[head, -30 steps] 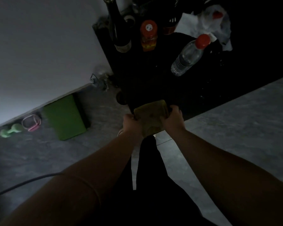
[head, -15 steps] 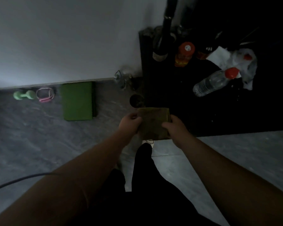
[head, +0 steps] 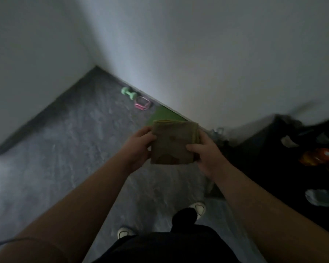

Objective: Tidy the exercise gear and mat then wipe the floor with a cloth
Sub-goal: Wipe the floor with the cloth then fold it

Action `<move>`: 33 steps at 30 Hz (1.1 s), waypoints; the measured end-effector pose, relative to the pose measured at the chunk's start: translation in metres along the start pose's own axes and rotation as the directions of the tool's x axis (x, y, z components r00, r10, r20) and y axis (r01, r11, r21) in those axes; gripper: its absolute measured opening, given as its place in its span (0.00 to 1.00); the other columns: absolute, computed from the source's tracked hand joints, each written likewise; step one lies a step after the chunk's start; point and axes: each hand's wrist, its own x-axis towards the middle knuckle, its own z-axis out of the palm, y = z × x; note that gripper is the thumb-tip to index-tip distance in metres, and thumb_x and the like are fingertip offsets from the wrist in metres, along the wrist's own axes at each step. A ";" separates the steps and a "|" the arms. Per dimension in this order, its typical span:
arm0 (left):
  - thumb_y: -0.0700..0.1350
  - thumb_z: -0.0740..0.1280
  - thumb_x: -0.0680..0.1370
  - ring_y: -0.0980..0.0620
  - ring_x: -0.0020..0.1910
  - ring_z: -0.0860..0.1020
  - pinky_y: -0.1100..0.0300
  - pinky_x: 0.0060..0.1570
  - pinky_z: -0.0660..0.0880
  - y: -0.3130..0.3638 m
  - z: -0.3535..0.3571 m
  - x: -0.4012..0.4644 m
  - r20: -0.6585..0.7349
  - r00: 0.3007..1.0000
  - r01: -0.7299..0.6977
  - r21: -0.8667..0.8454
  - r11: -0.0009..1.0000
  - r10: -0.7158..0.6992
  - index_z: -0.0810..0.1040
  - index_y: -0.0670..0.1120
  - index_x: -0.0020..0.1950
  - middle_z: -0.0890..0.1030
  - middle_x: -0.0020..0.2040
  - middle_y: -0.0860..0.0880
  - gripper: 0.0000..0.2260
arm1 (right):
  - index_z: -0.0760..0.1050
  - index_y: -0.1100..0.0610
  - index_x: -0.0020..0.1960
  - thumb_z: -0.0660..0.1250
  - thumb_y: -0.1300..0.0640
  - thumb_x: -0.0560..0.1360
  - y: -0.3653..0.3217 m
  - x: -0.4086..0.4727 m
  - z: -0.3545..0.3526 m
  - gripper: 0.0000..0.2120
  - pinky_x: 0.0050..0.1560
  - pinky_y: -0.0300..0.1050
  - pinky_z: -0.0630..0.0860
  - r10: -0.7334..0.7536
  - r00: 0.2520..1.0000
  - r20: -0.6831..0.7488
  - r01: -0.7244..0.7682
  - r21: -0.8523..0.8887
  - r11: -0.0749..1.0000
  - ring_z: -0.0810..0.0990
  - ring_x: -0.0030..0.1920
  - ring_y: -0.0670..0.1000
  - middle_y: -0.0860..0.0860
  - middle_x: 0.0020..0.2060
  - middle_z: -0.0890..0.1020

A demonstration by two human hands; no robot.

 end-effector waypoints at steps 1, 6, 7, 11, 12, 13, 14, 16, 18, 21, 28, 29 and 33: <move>0.36 0.62 0.75 0.46 0.50 0.77 0.52 0.45 0.77 0.010 -0.030 -0.019 -0.031 0.999 -0.040 -0.042 0.998 0.039 0.77 0.44 0.59 0.79 0.52 0.42 0.14 | 0.70 0.62 0.68 0.71 0.67 0.64 0.003 0.004 0.035 0.31 0.60 0.68 0.75 -0.002 0.999 0.043 0.003 -0.008 1.000 0.79 0.60 0.67 0.66 0.61 0.79; 0.35 0.59 0.77 0.42 0.54 0.78 0.45 0.56 0.75 0.044 -0.186 -0.138 -0.238 0.946 -0.257 -0.147 0.955 0.218 0.76 0.44 0.60 0.79 0.55 0.38 0.14 | 0.70 0.66 0.69 0.68 0.66 0.68 0.037 0.002 0.219 0.29 0.62 0.68 0.74 0.050 0.934 0.354 -0.037 -0.042 0.998 0.77 0.62 0.69 0.67 0.63 0.77; 0.35 0.59 0.78 0.42 0.53 0.79 0.47 0.54 0.76 0.050 -0.215 -0.166 -0.284 0.928 -0.294 -0.153 0.944 0.242 0.76 0.43 0.60 0.80 0.55 0.38 0.13 | 0.70 0.65 0.70 0.66 0.67 0.69 0.045 -0.003 0.257 0.28 0.62 0.66 0.75 0.070 0.895 0.440 -0.053 -0.051 0.997 0.77 0.63 0.67 0.66 0.64 0.77; 0.36 0.56 0.80 0.44 0.48 0.82 0.52 0.45 0.81 0.056 -0.312 -0.272 -0.468 0.827 -0.439 -0.192 0.878 0.312 0.76 0.42 0.58 0.83 0.50 0.40 0.12 | 0.65 0.64 0.74 0.69 0.62 0.72 0.085 -0.023 0.396 0.32 0.71 0.70 0.62 0.241 0.680 0.693 -0.200 -0.141 0.970 0.69 0.71 0.66 0.65 0.71 0.70; 0.36 0.56 0.80 0.43 0.48 0.81 0.52 0.44 0.81 0.054 -0.331 -0.294 -0.502 0.805 -0.469 -0.212 0.857 0.317 0.77 0.43 0.58 0.82 0.51 0.39 0.12 | 0.64 0.64 0.75 0.67 0.61 0.73 0.095 -0.028 0.425 0.32 0.72 0.70 0.60 0.290 0.628 0.722 -0.236 -0.178 0.955 0.68 0.72 0.66 0.65 0.72 0.69; 0.37 0.57 0.80 0.43 0.48 0.81 0.52 0.45 0.81 0.052 -0.349 -0.315 -0.536 0.784 -0.494 -0.234 0.838 0.313 0.76 0.43 0.58 0.82 0.51 0.39 0.12 | 0.64 0.64 0.75 0.66 0.61 0.74 0.105 -0.033 0.453 0.30 0.72 0.70 0.61 0.347 0.583 0.734 -0.270 -0.227 0.936 0.69 0.71 0.66 0.65 0.71 0.70; 0.37 0.57 0.80 0.43 0.48 0.81 0.51 0.45 0.81 0.048 -0.365 -0.335 -0.568 0.764 -0.514 -0.250 0.821 0.306 0.76 0.43 0.58 0.82 0.51 0.39 0.11 | 0.66 0.64 0.74 0.65 0.61 0.74 0.115 -0.037 0.478 0.30 0.71 0.70 0.63 0.400 0.550 0.733 -0.288 -0.283 0.915 0.72 0.70 0.65 0.64 0.70 0.72; 0.38 0.58 0.80 0.44 0.46 0.81 0.51 0.43 0.81 0.040 -0.392 -0.369 -0.623 0.726 -0.552 -0.273 0.788 0.293 0.76 0.43 0.58 0.82 0.49 0.40 0.10 | 0.69 0.64 0.72 0.65 0.62 0.73 0.135 -0.047 0.523 0.28 0.68 0.65 0.69 0.444 0.522 0.728 -0.258 -0.362 0.896 0.76 0.66 0.63 0.63 0.66 0.76; 0.38 0.60 0.79 0.45 0.44 0.82 0.52 0.42 0.81 0.031 -0.417 -0.395 -0.678 0.679 -0.597 -0.285 0.750 0.283 0.76 0.42 0.57 0.82 0.49 0.40 0.09 | 0.71 0.65 0.70 0.66 0.62 0.72 0.156 -0.052 0.561 0.27 0.66 0.62 0.73 0.452 0.535 0.714 -0.182 -0.425 0.887 0.78 0.64 0.62 0.62 0.64 0.79; 0.37 0.61 0.79 0.46 0.44 0.82 0.52 0.43 0.82 0.018 -0.451 -0.420 -0.755 0.604 -0.649 -0.282 0.707 0.254 0.77 0.42 0.57 0.82 0.48 0.40 0.09 | 0.73 0.62 0.69 0.69 0.60 0.72 0.185 -0.054 0.609 0.26 0.65 0.59 0.74 0.454 0.523 0.721 -0.043 -0.509 0.859 0.80 0.63 0.60 0.59 0.63 0.80; 0.36 0.61 0.80 0.44 0.45 0.83 0.51 0.40 0.82 0.033 -0.535 -0.435 -0.850 0.492 -0.703 -0.261 0.661 0.188 0.76 0.43 0.60 0.83 0.49 0.40 0.10 | 0.76 0.52 0.65 0.61 0.58 0.81 0.219 -0.021 0.712 0.14 0.54 0.57 0.80 0.546 0.368 0.753 0.059 -0.605 0.794 0.82 0.59 0.55 0.53 0.60 0.82; 0.37 0.61 0.80 0.44 0.45 0.83 0.50 0.41 0.82 0.041 -0.549 -0.434 -0.856 0.479 -0.710 -0.249 0.658 0.193 0.76 0.44 0.59 0.83 0.49 0.40 0.10 | 0.75 0.52 0.67 0.62 0.57 0.82 0.220 -0.011 0.730 0.14 0.54 0.58 0.81 0.556 0.370 0.744 0.081 -0.622 0.779 0.82 0.59 0.55 0.53 0.61 0.82; 0.37 0.62 0.80 0.43 0.48 0.83 0.48 0.47 0.82 0.074 -0.608 -0.428 -0.901 0.404 -0.712 -0.201 0.673 0.159 0.78 0.43 0.58 0.83 0.51 0.40 0.09 | 0.73 0.49 0.70 0.62 0.53 0.82 0.224 0.025 0.801 0.17 0.55 0.61 0.80 0.572 0.349 0.742 0.201 -0.656 0.728 0.81 0.60 0.55 0.52 0.63 0.80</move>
